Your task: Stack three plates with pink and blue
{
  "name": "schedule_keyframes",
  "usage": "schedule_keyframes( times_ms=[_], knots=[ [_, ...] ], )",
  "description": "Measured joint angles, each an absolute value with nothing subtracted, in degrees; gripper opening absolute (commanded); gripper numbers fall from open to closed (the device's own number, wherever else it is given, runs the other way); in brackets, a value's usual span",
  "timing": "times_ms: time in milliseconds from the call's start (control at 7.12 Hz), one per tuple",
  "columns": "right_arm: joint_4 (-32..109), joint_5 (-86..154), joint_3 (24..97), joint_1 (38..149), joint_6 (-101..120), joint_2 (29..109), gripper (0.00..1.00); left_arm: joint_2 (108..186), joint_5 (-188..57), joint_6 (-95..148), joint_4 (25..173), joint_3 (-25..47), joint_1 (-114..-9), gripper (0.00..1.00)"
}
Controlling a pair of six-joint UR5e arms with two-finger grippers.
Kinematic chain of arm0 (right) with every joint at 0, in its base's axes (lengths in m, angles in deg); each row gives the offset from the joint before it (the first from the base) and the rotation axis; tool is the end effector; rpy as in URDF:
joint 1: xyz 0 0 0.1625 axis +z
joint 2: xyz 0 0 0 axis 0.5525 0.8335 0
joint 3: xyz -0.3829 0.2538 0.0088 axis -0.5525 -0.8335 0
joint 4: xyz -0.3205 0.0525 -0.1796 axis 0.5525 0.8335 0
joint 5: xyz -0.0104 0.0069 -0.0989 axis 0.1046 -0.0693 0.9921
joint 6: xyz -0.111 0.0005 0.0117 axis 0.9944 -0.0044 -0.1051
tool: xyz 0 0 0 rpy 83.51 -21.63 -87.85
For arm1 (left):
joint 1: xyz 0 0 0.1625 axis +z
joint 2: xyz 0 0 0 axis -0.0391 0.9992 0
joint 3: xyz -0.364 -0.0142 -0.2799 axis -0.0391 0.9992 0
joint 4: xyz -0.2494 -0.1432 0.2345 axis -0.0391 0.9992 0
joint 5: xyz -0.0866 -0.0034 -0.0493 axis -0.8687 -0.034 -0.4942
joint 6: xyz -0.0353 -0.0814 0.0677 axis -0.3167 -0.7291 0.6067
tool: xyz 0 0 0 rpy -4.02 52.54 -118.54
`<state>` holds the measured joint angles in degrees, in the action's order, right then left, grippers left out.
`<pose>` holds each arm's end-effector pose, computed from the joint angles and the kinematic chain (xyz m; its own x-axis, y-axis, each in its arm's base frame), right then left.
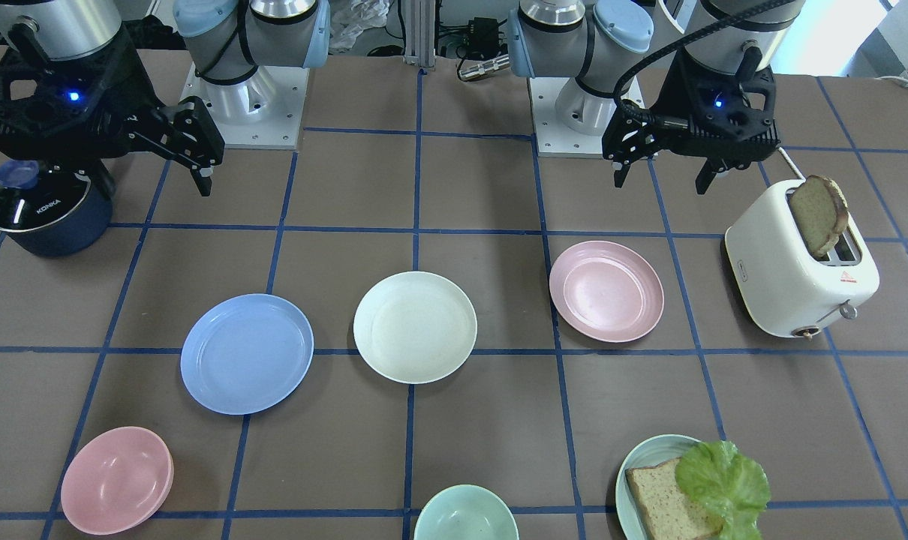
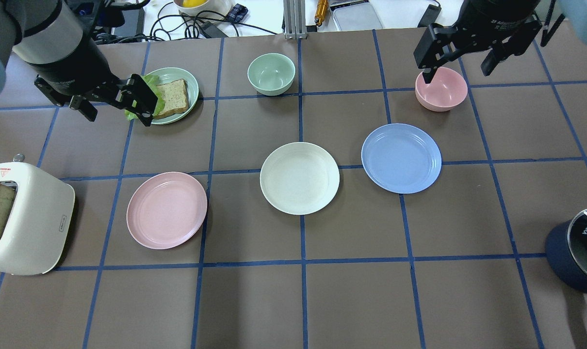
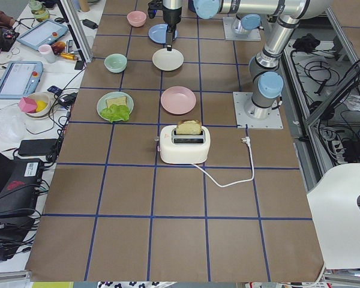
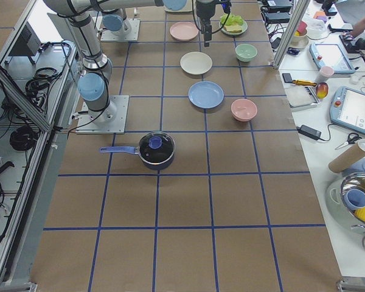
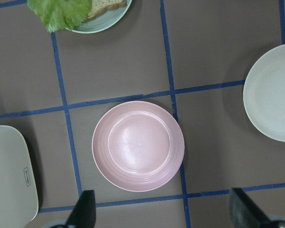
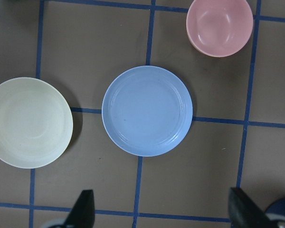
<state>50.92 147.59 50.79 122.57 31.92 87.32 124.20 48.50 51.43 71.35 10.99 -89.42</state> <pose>0.1241 -0.4682 0.5506 -0.9957 -0.0902 0.0204 -0.0915 0.9926 -0.0796 -0.1069 -0.4306 0.5284 -0.9911 0.1207 -0.0566 0.1233 0.9914 -0.0447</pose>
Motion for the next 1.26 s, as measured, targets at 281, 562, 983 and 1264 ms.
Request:
schedule_keyframes(
  times_ms=[281,562,983,1264],
  knots=[
    [50.91,147.62,50.81,122.57,32.01,87.32,1.00,124.18,48.49,51.42,71.36,10.98,-89.43,1.00],
    [50.91,147.68,50.84,122.57,32.05,87.30,1.00,124.19,48.54,51.46,71.36,10.93,-89.42,1.00],
    [50.90,147.71,50.87,122.57,32.11,87.28,1.00,124.75,48.57,51.36,71.15,12.32,-89.43,1.00],
    [50.90,147.77,50.89,122.57,32.16,87.31,1.00,124.62,48.55,51.36,64.61,19.56,-89.57,1.00]
  ],
)
